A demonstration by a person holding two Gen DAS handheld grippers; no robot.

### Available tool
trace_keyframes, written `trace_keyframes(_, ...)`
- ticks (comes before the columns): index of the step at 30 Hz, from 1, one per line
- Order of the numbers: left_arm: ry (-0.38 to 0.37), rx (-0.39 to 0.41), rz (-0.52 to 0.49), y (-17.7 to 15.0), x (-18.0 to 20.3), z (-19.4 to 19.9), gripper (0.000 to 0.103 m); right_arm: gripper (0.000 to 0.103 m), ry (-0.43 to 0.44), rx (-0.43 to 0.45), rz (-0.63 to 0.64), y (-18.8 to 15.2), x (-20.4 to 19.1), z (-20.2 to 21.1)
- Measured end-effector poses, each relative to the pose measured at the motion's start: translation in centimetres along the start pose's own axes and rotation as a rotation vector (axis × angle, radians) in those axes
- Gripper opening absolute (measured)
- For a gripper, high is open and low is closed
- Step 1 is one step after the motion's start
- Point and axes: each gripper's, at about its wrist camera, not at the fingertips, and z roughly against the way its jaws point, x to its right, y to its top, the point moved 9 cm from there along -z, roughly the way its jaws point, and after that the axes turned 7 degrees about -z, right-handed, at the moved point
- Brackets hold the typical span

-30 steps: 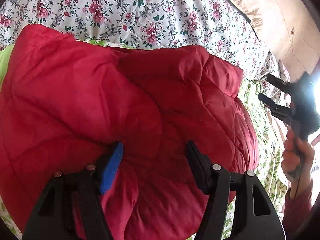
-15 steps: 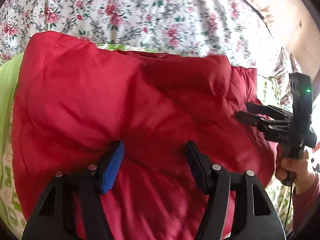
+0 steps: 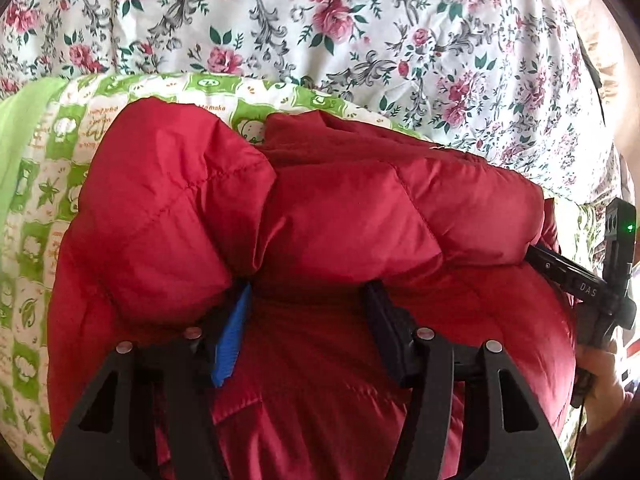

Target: Fold large clothes

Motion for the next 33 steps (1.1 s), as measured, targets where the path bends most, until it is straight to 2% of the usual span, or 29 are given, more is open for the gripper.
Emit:
trace_keyframes(7,0.022,0.0,0.007,0.1,0.4,1.0,0.057,0.081,0.017,-0.013,-0.006,-0.7,-0.1,0.3)
trace_keyframes(10,0.027,0.011,0.022,-0.3,0.6,2.9,0.057,0.082,0.021,-0.016,-0.007,-0.2,0.0,-0.4)
trace_keyframes(14,-0.011,0.05,0.052,-1.5,0.9,6.1,0.058,0.081,0.015,-0.016,-0.012,-0.2,-0.1,0.3)
trace_keyframes(19,-0.02,0.084,0.051,-3.5,0.5,9.7,0.058,0.081,0.015,-0.006,-0.005,0.1,-0.6,2.6)
trace_keyframes(23,-0.025,0.109,0.066,-4.9,-0.2,12.2,0.058,0.083,0.025,0.038,0.016,0.0,-0.7,5.7)
trace_keyframes(33,-0.045,0.111,0.093,-6.5,-0.3,13.2,0.058,0.083,0.075,0.038,-0.025,-1.7,1.4,10.3)
